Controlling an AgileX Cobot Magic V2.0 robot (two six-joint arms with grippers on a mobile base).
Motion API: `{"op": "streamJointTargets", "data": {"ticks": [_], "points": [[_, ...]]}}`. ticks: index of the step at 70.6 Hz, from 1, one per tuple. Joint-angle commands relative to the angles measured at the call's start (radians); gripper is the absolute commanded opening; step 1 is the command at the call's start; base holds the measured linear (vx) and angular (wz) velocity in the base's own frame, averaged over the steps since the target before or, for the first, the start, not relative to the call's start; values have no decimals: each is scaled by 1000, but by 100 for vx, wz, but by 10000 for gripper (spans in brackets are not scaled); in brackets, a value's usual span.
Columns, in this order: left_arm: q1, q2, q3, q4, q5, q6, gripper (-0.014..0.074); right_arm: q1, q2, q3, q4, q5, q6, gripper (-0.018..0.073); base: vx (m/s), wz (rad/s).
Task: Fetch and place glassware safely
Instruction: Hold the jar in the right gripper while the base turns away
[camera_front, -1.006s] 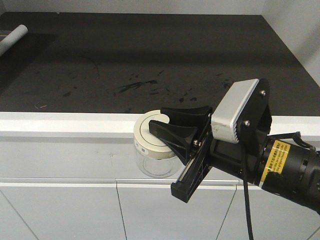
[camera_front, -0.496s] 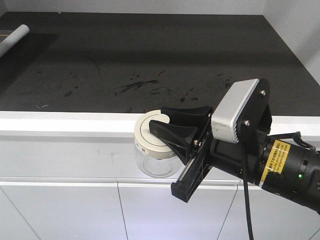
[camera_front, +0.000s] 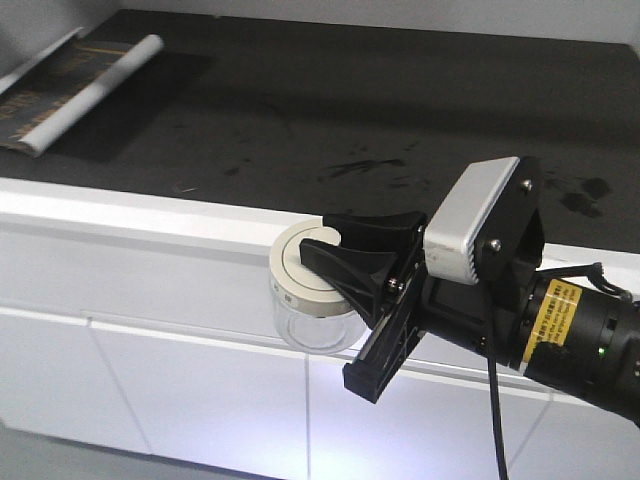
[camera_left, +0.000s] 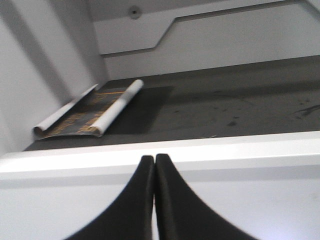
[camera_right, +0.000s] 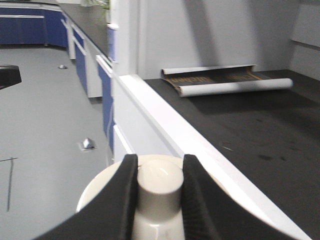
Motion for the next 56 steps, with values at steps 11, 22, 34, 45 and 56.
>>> {"op": "streamJointTargets", "data": {"ticks": [11,22,34,45,56], "points": [[-6,7,-27,-10,-72,-9,-7,3,-26,-30,27,-72,0,-1,-4,45],[-6,7,-27,-10,-72,-9,-7,3,-26,-30,27,-73,0,-1,-6,46],[-6,7,-27,-10,-72,-9,-7,3,-26,-30,27,-73,0,-1,-8,47],[-6,7,-27,-10,-72,-9,-7,3,-26,-30,27,-73,0,-1,-8,48],[-6,7,-27,-10,-72,-9,-7,3,-26,-30,27,-73,0,-1,-8,49]]}}
